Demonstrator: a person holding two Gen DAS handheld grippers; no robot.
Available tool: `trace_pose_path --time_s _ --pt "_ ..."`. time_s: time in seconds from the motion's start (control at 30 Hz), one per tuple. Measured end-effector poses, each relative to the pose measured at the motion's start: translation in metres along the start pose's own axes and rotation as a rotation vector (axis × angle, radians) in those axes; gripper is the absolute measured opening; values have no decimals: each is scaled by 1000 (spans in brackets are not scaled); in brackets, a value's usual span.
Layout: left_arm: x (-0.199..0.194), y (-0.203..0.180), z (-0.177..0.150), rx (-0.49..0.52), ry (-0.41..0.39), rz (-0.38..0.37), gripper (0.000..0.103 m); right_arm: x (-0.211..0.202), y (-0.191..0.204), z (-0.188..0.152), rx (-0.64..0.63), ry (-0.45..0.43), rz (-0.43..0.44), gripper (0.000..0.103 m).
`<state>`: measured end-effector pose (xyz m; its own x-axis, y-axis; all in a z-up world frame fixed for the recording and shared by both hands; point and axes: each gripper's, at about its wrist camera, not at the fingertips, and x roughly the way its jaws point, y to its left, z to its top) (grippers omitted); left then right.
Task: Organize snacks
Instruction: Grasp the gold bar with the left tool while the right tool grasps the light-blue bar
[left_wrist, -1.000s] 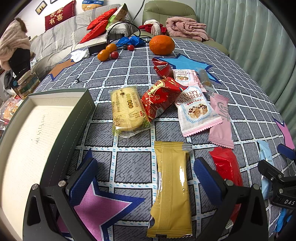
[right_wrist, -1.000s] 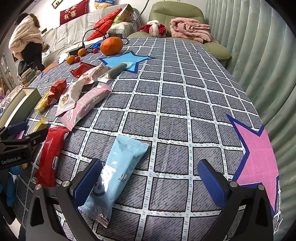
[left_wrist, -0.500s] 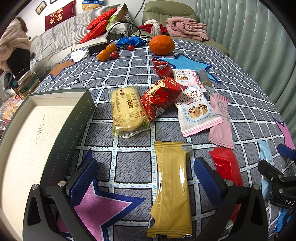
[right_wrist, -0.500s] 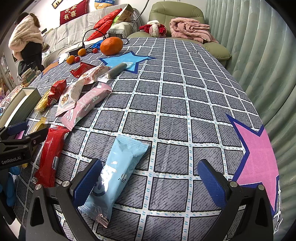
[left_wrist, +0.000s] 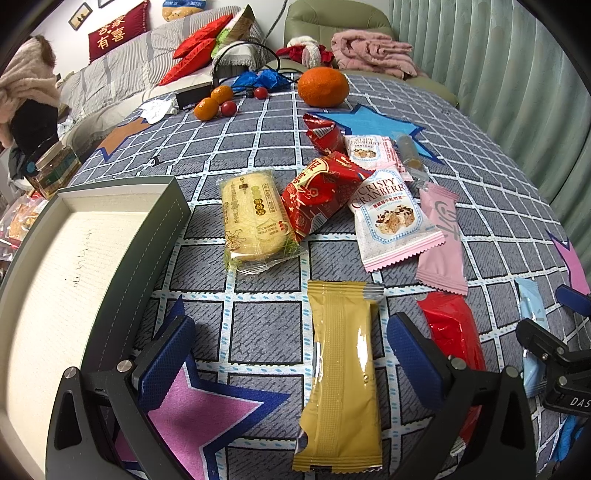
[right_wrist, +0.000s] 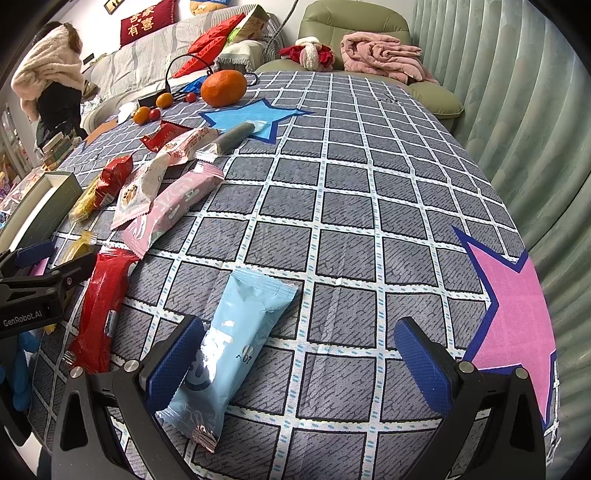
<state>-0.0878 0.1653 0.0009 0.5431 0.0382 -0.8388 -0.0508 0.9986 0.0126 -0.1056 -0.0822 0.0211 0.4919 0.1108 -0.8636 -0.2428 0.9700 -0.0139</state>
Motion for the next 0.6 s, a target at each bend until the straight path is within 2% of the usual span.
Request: trace_pose_path --time_s 0.13,0.23,0.27,0.33,0.37,0.4,0.43,0.47,0.5,0.6 --pt "-1 -12 4 59 91 -38 101 4 3 10 -28 82 15 103" --pt "-5 -20 6 90 117 -64 87 6 6 13 -54 131 24 103" --pt "-7 -21 7 88 125 -81 78 5 8 13 -62 143 25 102" --pt "-13 -26 8 117 124 -87 50 2 10 13 -76 150 33 93" --pt "-16 -28 8 135 124 -81 23 -1 12 13 -84 150 38 83" --pt "-15 -30 8 140 129 -87 23 -5 14 13 -91 143 43 66" --pt "-17 -29 6 133 136 -109 24 -7 15 14 -96 139 46 57" --pt "-20 -28 4 119 134 -137 24 -11 16 14 -97 135 48 37" --pt "-22 -26 2 112 131 -147 24 -12 15 13 -90 134 58 28" --pt "-35 -24 -5 110 106 -160 24 -16 6 10 -12 137 131 26"
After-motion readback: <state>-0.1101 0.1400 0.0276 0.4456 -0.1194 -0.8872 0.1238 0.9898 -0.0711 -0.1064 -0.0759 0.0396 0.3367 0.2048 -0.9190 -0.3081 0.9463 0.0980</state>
